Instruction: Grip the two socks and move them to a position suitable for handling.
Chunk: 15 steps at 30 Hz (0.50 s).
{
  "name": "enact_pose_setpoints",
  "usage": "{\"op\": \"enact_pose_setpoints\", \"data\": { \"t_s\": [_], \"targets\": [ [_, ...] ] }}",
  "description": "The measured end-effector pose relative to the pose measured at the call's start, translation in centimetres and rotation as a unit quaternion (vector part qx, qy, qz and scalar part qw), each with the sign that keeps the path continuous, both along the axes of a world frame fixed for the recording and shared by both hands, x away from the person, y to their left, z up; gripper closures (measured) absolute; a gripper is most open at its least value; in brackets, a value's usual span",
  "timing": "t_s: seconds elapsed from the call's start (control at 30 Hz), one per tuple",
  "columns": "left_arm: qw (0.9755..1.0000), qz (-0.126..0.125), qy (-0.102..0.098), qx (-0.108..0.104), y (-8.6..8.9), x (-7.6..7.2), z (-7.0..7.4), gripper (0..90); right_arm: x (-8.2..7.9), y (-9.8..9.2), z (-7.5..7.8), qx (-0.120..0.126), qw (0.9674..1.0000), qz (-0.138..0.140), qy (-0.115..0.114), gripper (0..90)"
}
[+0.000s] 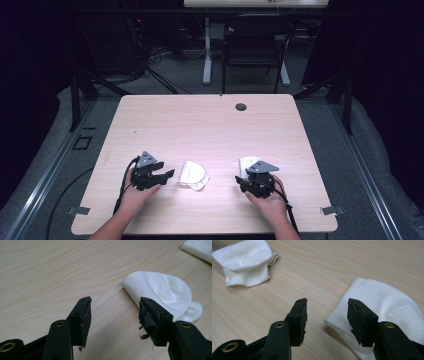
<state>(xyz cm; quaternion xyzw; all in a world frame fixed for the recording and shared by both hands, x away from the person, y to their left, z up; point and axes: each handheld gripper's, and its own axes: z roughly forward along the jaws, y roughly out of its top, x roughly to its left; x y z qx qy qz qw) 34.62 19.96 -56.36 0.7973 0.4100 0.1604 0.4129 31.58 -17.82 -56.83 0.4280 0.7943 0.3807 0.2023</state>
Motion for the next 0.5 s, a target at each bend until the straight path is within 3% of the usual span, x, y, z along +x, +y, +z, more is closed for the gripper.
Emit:
{"op": "enact_pose_setpoints", "data": {
  "t_s": [0.13, 0.23, 0.5],
  "targets": [
    [1.0000, -0.001, 0.002, 0.000, 0.0, 0.1, 0.0, 43.8, 0.2, -0.3, 0.0, -0.001, 0.9999, -0.014, 0.006, 49.2],
    [1.0000, -0.003, 0.005, 0.004, 0.0, -0.2, 0.0, 44.0, 0.2, -0.4, 0.3, 0.011, 0.9997, -0.023, 0.000, 49.0],
    [0.9994, -0.019, -0.008, 0.027, -1.2, -1.3, 0.6, 44.9, 0.1, 0.2, 0.2, 0.006, 0.9999, -0.008, 0.010, 46.9]
  ]
}}
